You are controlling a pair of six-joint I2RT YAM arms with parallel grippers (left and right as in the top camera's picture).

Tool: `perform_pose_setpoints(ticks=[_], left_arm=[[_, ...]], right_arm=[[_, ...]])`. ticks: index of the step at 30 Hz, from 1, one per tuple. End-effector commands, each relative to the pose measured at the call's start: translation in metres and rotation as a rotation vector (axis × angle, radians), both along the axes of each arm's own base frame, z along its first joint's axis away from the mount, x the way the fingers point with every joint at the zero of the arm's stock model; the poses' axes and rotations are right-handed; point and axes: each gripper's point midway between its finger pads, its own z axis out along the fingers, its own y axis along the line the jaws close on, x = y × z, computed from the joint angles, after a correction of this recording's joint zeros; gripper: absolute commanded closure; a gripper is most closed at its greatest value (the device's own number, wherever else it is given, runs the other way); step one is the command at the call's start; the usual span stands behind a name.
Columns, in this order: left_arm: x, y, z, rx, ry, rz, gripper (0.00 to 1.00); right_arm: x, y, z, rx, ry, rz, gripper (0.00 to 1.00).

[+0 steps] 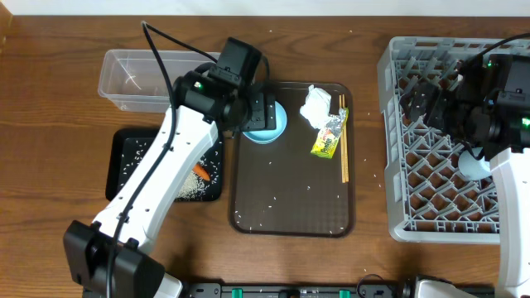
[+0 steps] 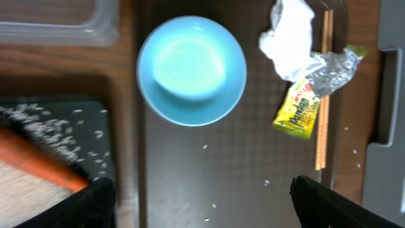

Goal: Sort waste into correct bins and load items into the dishwasher rack
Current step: 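Move the left gripper over the brown tray to the yellow wrapper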

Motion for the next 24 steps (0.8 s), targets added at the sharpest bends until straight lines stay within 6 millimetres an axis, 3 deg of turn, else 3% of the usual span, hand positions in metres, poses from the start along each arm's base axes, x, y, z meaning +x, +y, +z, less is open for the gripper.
perform_pose_setpoints(ticks=[1, 13, 19, 24], left_arm=[[-0.007, -0.017, -0.012, -0.083, 0.049, -0.034, 0.11], [-0.027, -0.104, -0.008, -0.114, -0.088, -0.310, 0.11], [-0.012, -0.132, -0.037, -0.077, -0.126, -0.332, 0.11], [0.012, -0.158, -0.049, -0.088, -0.230, -0.411, 0.11]], right_arm=[[0.002, 0.000, 0.005, -0.005, -0.009, -0.008, 0.01], [0.002, 0.000, 0.004, -0.005, -0.009, -0.008, 0.01], [0.002, 0.000, 0.005, -0.005, -0.009, -0.008, 0.01], [0.002, 0.000, 0.005, -0.005, -0.009, -0.008, 0.01]])
